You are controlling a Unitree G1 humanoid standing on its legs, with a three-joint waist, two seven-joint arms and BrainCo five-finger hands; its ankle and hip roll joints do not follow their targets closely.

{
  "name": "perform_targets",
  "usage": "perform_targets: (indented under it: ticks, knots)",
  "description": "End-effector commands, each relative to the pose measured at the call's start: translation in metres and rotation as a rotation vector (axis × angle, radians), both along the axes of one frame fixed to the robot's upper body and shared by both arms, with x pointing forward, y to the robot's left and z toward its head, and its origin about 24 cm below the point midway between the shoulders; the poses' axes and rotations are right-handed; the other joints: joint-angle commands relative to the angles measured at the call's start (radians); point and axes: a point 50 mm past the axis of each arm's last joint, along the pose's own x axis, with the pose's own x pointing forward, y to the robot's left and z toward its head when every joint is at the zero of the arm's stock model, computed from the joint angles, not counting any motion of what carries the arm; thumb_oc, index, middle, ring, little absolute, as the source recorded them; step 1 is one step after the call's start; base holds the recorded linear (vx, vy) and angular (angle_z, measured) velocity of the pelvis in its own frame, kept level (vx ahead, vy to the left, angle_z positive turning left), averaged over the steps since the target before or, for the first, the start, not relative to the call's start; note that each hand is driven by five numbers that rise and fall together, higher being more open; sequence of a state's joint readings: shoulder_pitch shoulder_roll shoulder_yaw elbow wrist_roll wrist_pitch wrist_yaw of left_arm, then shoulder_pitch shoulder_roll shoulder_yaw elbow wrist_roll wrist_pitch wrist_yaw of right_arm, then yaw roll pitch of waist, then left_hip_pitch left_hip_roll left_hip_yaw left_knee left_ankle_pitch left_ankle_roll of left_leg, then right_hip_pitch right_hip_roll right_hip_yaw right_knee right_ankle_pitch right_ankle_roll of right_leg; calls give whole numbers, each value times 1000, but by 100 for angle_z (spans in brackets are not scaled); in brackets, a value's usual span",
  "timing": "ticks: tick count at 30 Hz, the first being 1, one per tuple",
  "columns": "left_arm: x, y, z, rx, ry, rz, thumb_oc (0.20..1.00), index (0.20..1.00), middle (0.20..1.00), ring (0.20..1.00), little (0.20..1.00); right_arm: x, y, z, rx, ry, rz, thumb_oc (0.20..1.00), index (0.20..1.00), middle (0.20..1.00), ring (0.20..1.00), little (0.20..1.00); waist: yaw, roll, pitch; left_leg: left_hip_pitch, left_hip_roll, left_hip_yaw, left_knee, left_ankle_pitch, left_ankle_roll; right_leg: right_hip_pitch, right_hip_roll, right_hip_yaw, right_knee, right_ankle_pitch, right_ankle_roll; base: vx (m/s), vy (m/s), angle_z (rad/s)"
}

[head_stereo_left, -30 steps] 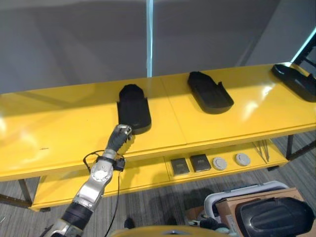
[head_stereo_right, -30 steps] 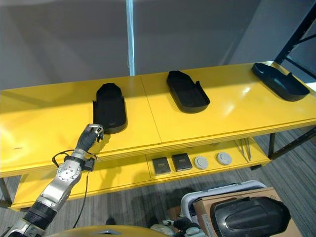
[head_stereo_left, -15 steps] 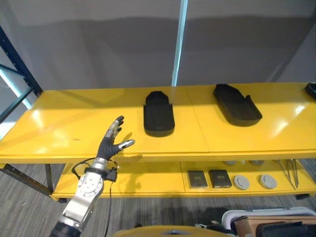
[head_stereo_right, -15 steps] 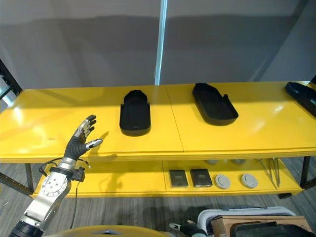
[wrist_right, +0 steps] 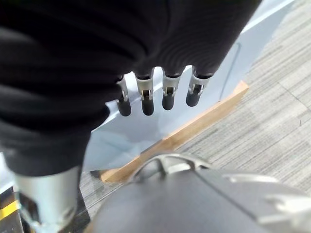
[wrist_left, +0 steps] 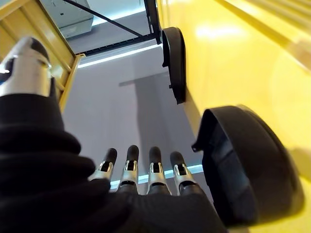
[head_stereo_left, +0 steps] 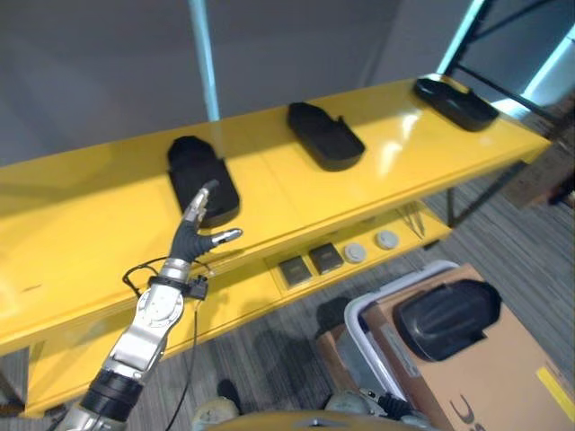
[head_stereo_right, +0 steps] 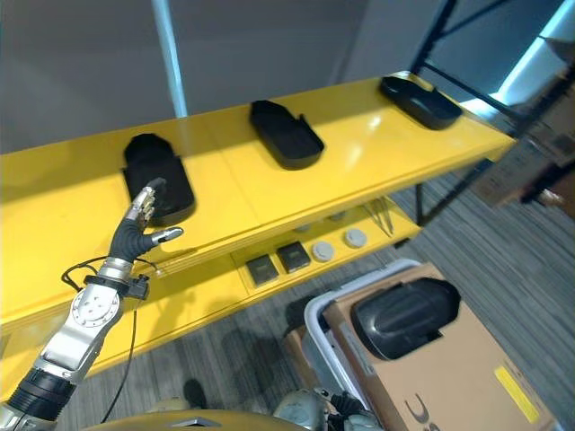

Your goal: Move parts from the plastic box to the shelf.

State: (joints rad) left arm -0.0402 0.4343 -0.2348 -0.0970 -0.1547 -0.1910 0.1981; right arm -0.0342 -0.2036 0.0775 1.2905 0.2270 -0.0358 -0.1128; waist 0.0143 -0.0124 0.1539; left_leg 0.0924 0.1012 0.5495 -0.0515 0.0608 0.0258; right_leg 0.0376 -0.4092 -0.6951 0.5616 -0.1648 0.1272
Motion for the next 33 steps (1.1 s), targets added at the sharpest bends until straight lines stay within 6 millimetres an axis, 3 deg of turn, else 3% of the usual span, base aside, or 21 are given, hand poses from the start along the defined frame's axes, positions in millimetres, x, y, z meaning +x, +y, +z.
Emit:
perform_targets:
  ticks: [1, 3, 6, 7, 8, 9, 10, 11, 12, 13, 14, 18, 20, 24, 29, 32, 33]
  knots:
    - [0, 3, 27, -50, -141, 13, 1000, 1000, 1000, 1000, 1000, -9, 14, -5, 10, 39, 81, 1000, 1000, 1000, 1000, 1000, 32, -1, -49, -33, -60, -115, 52, -169, 28, 67, 70, 5, -241, 87, 41, -46, -154, -178]
    - [-2, 3, 22, -72, -122, 16, 1000, 1000, 1000, 1000, 1000, -11, 15, -5, 6, 49, 103, 1000, 1000, 1000, 1000, 1000, 31, -15, -63, -44, -45, -72, 98, -182, 14, 91, 130, 40, -372, 72, 28, -16, -229, -146]
    - [-1, 9, 16, -133, -94, 42, 1000, 1000, 1000, 1000, 1000, -17, 15, -7, 9, 74, 140, 1000, 1000, 1000, 1000, 1000, 24, -32, -48, -115, 20, -43, 278, -161, -39, 111, 190, 95, -493, 67, -2, -5, -310, -106]
    - [-2, 15, 13, -159, -84, 66, 1000, 1000, 1000, 1000, 1000, -19, 16, -7, 8, 85, 175, 1000, 1000, 1000, 1000, 1000, 34, -38, -25, -175, 75, -93, 451, -108, -104, 131, 232, 135, -542, 42, -35, -4, -319, -107]
    - [-2, 15, 14, -159, -84, 67, 1000, 1000, 1000, 1000, 1000, -19, 16, -7, 8, 85, 177, 1000, 1000, 1000, 1000, 1000, 34, -35, -24, -183, 87, -98, 468, -110, -113, 132, 241, 136, -546, 40, -41, -25, -284, -88]
    - [-2, 18, 12, -163, -80, 86, 1000, 1000, 1000, 1000, 1000, -20, 14, -7, -1, 92, 192, 1000, 1000, 1000, 1000, 1000, 42, -33, -7, -225, 112, -159, 563, -52, -160, 141, 261, 153, -561, 30, -59, -98, -134, -60]
    - [-2, 20, 12, -184, -77, 111, 1000, 1000, 1000, 1000, 1000, -23, 10, -6, -15, 99, 199, 1000, 1000, 1000, 1000, 1000, 55, -36, 8, -267, 86, -269, 621, -41, -185, 137, 270, 180, -589, 39, -71, -92, -106, -79]
    - [-2, 20, 11, -184, -77, 112, 1000, 1000, 1000, 1000, 1000, -23, 9, -6, -16, 100, 200, 1000, 1000, 1000, 1000, 1000, 54, -36, 8, -266, 86, -269, 620, -42, -184, 138, 270, 180, -591, 40, -71, -150, 34, -82]
    - [-3, 20, 11, -184, -76, 116, 1000, 1000, 1000, 1000, 1000, -26, 7, -6, -24, 110, 203, 1000, 1000, 1000, 1000, 1000, 63, -38, 7, -271, 28, -331, 576, -46, -154, 121, 261, 191, -597, 68, -66, -76, 120, -65]
    - [-4, 21, 11, -177, -81, 124, 1000, 1000, 1000, 1000, 1000, -27, 5, -6, -33, 117, 214, 1000, 1000, 1000, 1000, 1000, 75, -36, 7, -263, -13, -417, 521, -66, -146, 116, 265, 220, -603, 78, -56, -61, 162, -47]
    - [-5, 21, 12, -172, -87, 128, 1000, 1000, 1000, 1000, 1000, -28, 3, -6, -41, 121, 225, 1000, 1000, 1000, 1000, 1000, 81, -32, 6, -246, -26, -484, 464, -86, -141, 111, 270, 246, -609, 87, -47, 45, 157, -87]
    - [-7, 25, 5, -163, -67, 151, 1000, 1000, 1000, 1000, 1000, -24, -4, -4, -73, 121, 254, 1000, 1000, 1000, 1000, 1000, 114, -17, -16, -149, -15, -715, 221, -130, -140, 103, 277, 357, -609, 89, -17, 82, 157, -83]
    - [-8, 24, -1, -156, -36, 143, 1000, 1000, 1000, 1000, 1000, -24, -11, -2, -85, 116, 221, 1000, 1000, 1000, 1000, 1000, 97, 2, -38, -99, -9, -776, 114, -138, -137, 103, 287, 388, -611, 88, -11, 63, 210, -83]
    - [-10, 22, -24, -156, 81, 126, 1000, 1000, 1000, 1000, 1000, -17, -17, 1, -71, 59, 110, 1000, 1000, 1000, 1000, 1000, 49, 27, -63, -27, -46, -797, 35, -141, -114, 92, 254, 421, -577, 97, 2, 51, 319, -30]
    - [-20, 21, -62, -124, 279, 57, 1000, 1000, 1000, 1000, 1000, 14, -2, 6, -33, -58, 131, 1000, 1000, 1000, 1000, 1000, 17, 29, -55, 4, -77, -703, -25, -150, -59, 15, 201, 515, -565, 151, 48, -83, 285, -42]
    - [-35, 20, -89, -178, 425, 21, 1000, 1000, 1000, 1000, 1000, 42, 9, 15, 11, -178, 154, 1000, 1000, 1000, 1000, 1000, -2, 23, -46, 17, -95, -633, -36, -163, -33, -31, 190, 580, -587, 205, 74, -109, 216, -92]
    - [-44, 24, -104, -197, 505, 23, 1000, 1000, 1000, 1000, 1000, 70, 16, 30, -19, -294, 268, 1000, 1000, 1000, 1000, 1000, -12, 21, -30, 19, -101, -593, -36, -163, -18, -63, 191, 600, -584, 229, 86, -113, 138, -115]
